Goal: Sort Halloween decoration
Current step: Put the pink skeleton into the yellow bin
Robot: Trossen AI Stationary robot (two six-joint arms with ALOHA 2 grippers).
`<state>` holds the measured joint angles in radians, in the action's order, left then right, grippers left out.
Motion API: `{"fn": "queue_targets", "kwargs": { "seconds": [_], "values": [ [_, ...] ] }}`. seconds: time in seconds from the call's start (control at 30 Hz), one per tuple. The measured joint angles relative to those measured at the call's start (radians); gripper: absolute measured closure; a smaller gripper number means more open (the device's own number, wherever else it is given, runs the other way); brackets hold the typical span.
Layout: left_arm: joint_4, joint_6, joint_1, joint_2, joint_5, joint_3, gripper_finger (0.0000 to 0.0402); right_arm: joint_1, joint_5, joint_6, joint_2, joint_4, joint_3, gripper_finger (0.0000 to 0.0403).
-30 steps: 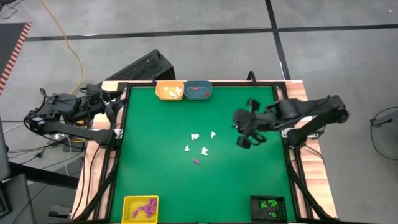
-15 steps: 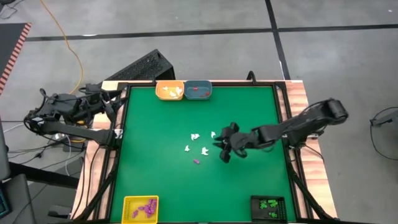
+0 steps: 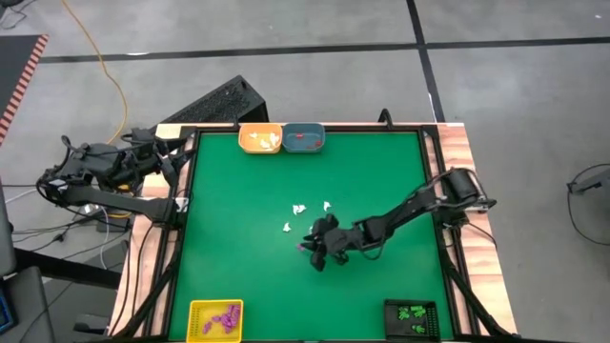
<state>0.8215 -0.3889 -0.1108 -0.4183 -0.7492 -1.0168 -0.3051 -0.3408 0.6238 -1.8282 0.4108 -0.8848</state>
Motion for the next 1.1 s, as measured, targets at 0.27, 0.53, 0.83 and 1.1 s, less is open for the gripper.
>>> {"fn": "queue_targets", "kwargs": {
  "seconds": [0.27, 0.53, 0.83, 1.1],
  "values": [
    [0.001, 0.002, 0.000, 0.000, 0.001, 0.000, 0.0170, -0.003, 0.001, -0.022, -0.115, -0.105, -0.144, 0.0228],
    [0.001, 0.002, 0.000, 0.000, 0.002, 0.000, 0.0170, -0.003, -0.040, -0.003, -0.124, -0.249, -0.178, 0.0177],
    [0.006, 0.006, 0.000, 0.000, -0.012, 0.000, 0.0170, -0.010, -0.105, -0.039, -0.124, -0.229, -0.178, 0.0213],
    [0.006, 0.030, 0.000, 0.000, -0.025, 0.000, 0.0170, -0.044, -0.105, -0.056, -0.124, -0.227, -0.178, 0.0229]
  ]
}}
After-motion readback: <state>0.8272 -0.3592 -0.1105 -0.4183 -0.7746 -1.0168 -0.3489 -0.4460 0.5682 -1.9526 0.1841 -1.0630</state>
